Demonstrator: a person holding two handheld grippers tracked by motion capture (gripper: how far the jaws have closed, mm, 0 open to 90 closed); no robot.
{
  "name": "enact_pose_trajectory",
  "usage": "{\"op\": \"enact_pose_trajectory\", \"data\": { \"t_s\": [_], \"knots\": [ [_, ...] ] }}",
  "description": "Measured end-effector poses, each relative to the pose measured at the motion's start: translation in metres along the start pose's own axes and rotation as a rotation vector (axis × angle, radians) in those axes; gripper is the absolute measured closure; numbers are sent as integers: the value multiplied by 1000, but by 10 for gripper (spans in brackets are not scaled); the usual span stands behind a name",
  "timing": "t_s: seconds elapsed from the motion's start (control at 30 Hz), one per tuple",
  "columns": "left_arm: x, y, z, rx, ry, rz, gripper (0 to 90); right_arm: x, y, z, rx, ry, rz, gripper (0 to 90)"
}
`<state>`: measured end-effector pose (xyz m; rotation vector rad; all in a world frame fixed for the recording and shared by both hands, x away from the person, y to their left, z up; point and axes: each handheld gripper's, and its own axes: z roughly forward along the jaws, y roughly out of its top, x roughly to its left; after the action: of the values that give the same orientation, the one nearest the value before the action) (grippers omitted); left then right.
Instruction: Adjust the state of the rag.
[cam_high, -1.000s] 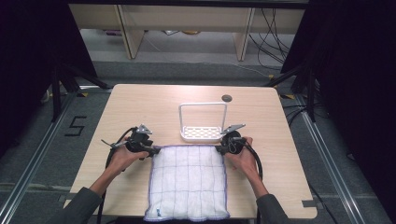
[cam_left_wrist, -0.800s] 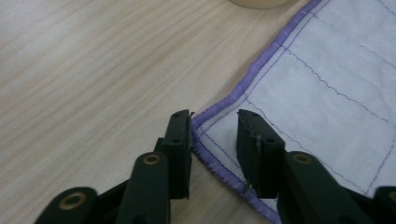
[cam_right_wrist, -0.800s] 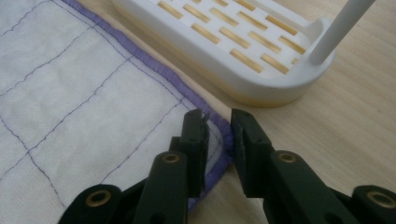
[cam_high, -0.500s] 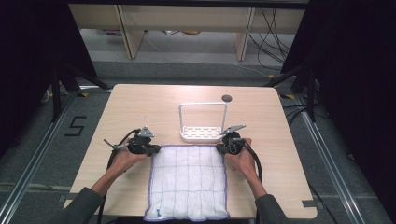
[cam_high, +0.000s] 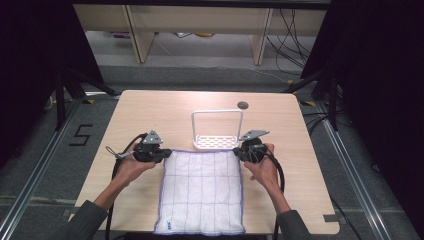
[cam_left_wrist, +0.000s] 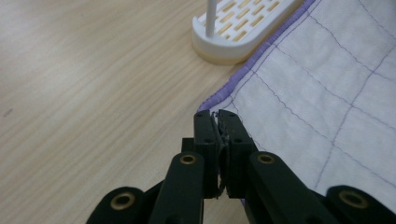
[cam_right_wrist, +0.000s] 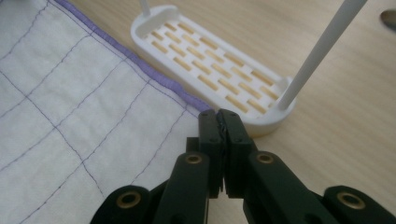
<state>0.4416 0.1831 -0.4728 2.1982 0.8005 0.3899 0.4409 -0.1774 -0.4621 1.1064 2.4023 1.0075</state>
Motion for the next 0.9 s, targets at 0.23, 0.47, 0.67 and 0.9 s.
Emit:
{"op": "enact_pose_trajectory", "data": {
  "t_s": [0.23, 0.47, 0.67, 0.9],
  "knots": [
    [-1, 20, -25, -86, 12, 18, 865, 0, 16, -25, -64, -14, -50, 892],
    [3, 25, -38, -155, 13, 4, 864, -2, 28, -51, -146, -28, -38, 892],
    [-16, 8, -48, -150, -21, 38, 864, 18, 10, -65, -134, -36, -128, 892],
    [-42, -15, -65, -150, -71, 73, 864, 46, -13, -82, -129, -25, -179, 892]
  ]
}}
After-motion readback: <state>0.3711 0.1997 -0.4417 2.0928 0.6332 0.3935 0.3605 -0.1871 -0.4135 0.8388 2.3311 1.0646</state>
